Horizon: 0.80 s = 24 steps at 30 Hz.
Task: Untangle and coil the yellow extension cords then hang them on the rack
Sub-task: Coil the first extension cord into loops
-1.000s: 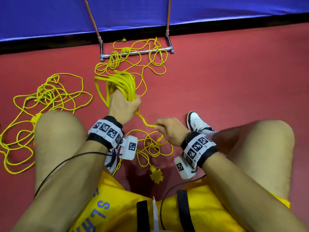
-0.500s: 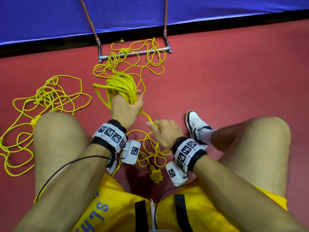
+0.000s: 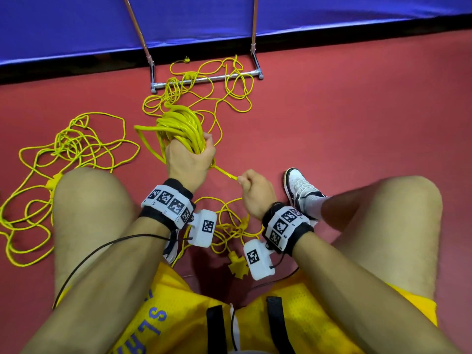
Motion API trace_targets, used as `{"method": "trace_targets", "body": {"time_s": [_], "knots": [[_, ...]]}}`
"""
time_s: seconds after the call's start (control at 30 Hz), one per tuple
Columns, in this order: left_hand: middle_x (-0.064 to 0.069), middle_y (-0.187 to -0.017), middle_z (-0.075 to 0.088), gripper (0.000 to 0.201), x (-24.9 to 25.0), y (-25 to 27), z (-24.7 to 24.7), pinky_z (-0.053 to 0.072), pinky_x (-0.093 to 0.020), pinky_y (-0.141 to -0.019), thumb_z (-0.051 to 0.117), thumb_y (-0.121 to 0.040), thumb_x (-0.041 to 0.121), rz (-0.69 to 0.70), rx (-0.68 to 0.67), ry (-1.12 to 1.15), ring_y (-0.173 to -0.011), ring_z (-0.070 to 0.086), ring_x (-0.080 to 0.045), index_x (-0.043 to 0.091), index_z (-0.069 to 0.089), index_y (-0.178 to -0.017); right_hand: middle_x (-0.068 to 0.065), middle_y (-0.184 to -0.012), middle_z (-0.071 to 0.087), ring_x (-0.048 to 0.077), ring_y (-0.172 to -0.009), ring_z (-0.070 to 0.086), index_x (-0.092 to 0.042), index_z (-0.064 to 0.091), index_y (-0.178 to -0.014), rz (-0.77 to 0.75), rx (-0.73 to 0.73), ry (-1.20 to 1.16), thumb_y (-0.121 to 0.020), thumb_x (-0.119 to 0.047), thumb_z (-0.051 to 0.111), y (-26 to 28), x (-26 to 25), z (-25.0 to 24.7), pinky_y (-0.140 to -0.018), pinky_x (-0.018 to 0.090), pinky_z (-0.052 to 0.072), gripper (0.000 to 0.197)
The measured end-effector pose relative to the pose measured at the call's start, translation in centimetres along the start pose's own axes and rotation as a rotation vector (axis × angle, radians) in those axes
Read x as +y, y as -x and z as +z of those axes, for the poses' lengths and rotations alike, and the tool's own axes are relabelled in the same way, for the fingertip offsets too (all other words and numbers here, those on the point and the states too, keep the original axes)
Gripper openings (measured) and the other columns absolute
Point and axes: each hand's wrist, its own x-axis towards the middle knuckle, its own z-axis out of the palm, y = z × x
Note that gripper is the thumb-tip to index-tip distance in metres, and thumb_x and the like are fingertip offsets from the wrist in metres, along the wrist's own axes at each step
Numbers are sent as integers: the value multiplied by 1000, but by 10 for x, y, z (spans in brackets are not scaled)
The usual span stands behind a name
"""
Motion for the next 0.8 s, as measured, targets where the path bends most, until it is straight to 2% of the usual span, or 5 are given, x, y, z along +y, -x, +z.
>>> {"method": "trace_targets", "body": {"time_s": [0.13, 0.27, 0.4, 0.67, 0.8], "knots": [[-1, -59, 64, 25, 0, -1, -2, 54, -45, -67, 65, -81, 37, 26, 31, -17, -57, 62, -29, 14, 73, -76, -6, -56, 47, 16, -55, 43, -20, 60, -70, 128, -200, -87, -103, -27, 46, 0, -2, 4, -63, 29, 34, 36], [-6, -61, 67, 36, 2, 2, -5, 51, -41, -71, 62, -81, 39, 48, 28, -57, -59, 61, -31, 6, 70, -70, -9, -47, 41, 8, -42, 32, -19, 61, -70, 127, -387, -204, -104, -30, 45, -1, -4, 4, -51, 30, 32, 39], [-11, -55, 62, 42, 4, 5, -5, 48, -39, -69, 62, -83, 38, 86, -2, -117, -56, 58, -34, 2, 66, -62, -5, -55, 48, 11, -47, 39, -23, 44, -100, -55, -267, -61, -95, -41, 59, 4, 2, 2, -56, 31, 35, 24], [0, -42, 42, 47, 8, 5, -8, 42, -35, -60, 66, -83, 31, 93, 9, -145, -45, 40, -28, 9, 46, -48, 0, -76, 53, 25, -74, 51, -17, 56, -86, -199, 5, 28, -92, -31, 66, -1, 14, 2, -70, 38, 41, 19], [7, -42, 32, 52, 12, 8, -6, 41, -35, -56, 65, -85, 31, 157, -15, -188, -44, 33, -25, 17, 32, -47, -3, -61, 54, 22, -62, 51, -20, 62, -77, -106, -20, -25, -92, -30, 66, -4, 13, 4, -66, 34, 43, 18]]}}
